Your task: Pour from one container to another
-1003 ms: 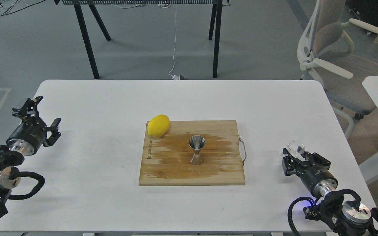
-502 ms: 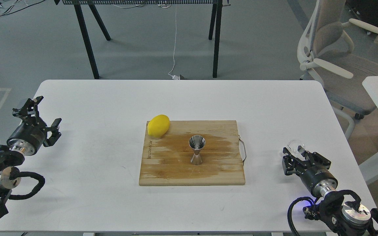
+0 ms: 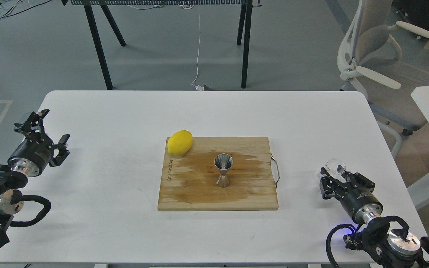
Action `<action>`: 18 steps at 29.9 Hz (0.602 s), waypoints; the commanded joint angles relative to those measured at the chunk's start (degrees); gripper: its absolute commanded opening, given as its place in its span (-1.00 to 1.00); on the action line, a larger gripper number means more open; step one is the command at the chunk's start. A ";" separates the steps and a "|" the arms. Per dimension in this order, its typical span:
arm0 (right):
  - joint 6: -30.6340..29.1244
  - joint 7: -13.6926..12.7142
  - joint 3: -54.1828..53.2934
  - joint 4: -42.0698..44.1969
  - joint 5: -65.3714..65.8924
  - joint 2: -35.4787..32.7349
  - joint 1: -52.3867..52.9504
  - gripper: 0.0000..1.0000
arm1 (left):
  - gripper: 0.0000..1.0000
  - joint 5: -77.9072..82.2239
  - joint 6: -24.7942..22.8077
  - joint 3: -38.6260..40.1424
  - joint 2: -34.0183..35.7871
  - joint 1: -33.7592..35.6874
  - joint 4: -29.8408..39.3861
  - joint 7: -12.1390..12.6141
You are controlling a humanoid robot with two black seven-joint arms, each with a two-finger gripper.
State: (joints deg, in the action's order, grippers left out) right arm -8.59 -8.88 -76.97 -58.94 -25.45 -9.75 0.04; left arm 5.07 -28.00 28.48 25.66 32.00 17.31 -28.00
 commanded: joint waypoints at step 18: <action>0.42 0.09 1.39 0.41 0.23 0.00 0.05 0.28 | 0.99 -0.06 0.00 0.00 0.00 0.00 0.00 0.00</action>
State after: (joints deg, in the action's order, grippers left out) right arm -8.24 -8.78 -75.59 -58.61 -25.28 -9.76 0.14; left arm 5.04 -28.00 28.48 25.66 32.00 17.31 -28.00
